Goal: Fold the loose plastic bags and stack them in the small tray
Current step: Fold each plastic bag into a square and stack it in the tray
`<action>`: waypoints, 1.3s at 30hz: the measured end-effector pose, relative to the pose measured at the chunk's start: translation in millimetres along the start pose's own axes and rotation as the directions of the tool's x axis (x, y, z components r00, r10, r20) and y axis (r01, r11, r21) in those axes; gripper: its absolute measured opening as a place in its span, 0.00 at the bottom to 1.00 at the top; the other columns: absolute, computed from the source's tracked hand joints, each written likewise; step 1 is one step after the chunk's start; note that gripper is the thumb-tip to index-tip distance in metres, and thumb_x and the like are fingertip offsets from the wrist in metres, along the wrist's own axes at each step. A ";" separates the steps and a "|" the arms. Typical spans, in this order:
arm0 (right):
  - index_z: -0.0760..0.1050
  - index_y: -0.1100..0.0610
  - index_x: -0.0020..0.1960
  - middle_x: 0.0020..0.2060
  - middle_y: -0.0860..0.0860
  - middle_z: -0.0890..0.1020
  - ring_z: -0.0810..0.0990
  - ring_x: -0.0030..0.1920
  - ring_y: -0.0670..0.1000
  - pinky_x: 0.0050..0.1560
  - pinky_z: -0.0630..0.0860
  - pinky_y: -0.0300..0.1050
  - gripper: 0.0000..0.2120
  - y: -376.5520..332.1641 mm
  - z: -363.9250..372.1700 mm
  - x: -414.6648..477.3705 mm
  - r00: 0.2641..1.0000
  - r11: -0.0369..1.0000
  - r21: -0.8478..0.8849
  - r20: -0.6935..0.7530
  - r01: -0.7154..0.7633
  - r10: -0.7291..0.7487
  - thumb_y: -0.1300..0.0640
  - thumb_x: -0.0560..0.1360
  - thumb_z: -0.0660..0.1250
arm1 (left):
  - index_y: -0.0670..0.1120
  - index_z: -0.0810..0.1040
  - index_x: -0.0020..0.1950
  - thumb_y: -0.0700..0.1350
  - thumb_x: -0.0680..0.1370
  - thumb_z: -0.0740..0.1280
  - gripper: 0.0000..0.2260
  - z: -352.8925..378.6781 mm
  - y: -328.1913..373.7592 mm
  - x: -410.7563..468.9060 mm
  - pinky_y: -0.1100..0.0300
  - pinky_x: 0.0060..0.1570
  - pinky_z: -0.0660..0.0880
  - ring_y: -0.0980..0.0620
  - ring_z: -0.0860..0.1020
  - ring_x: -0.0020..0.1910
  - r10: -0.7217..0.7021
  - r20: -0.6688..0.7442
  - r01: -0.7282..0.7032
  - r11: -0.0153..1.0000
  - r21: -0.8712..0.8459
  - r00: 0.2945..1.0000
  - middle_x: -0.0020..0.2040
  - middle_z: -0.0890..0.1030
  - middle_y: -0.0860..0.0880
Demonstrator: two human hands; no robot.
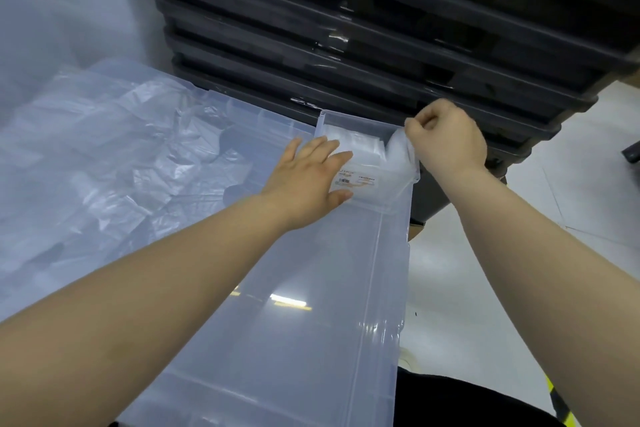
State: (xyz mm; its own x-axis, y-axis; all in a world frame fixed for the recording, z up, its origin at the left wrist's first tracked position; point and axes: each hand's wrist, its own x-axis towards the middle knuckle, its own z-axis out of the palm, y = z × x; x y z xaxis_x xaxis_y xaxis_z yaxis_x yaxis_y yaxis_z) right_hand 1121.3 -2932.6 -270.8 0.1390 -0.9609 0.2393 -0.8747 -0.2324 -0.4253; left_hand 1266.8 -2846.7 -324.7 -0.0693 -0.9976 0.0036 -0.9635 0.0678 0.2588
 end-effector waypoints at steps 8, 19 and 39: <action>0.77 0.61 0.56 0.53 0.54 0.79 0.74 0.57 0.53 0.48 0.63 0.35 0.10 -37.2 44.6 -101.7 0.942 0.944 0.208 0.169 0.255 -0.291 0.61 0.76 0.62 | 0.48 0.67 0.71 0.58 0.77 0.53 0.25 -5.2 -28.1 -87.5 0.57 0.69 0.46 0.48 0.59 0.73 0.030 -0.051 -0.030 1.000 0.000 0.998 0.72 0.64 0.47; 0.49 0.51 0.75 0.76 0.50 0.46 0.44 0.75 0.48 0.63 0.31 0.33 0.47 -39.7 111.6 -152.7 0.787 0.905 -0.028 0.506 0.424 -0.353 0.37 0.59 0.27 | 0.52 0.55 0.75 0.55 0.80 0.57 0.25 -8.8 -118.0 -179.1 0.63 0.68 0.55 0.54 0.56 0.74 -0.459 0.065 0.457 0.888 0.040 0.886 0.76 0.54 0.52; 0.53 0.50 0.75 0.75 0.47 0.49 0.45 0.75 0.46 0.65 0.31 0.32 0.47 -40.4 117.3 -155.5 0.809 0.918 0.008 0.469 0.397 -0.354 0.35 0.60 0.30 | 0.40 0.79 0.58 0.41 0.77 0.63 0.11 -1.6 -183.9 -171.1 0.56 0.53 0.67 0.43 0.71 0.61 -0.859 -0.169 0.757 0.507 -0.411 0.484 0.60 0.75 0.42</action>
State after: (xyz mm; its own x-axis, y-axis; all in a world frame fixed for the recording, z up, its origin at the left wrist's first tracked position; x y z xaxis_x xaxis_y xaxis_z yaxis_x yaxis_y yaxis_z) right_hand 1189.5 -2791.3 -393.3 0.6397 -0.7659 -0.0651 -0.7441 -0.5958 -0.3021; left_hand 1456.2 -2688.6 -371.3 0.8375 -0.5434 -0.0576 -0.4351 -0.7269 0.5312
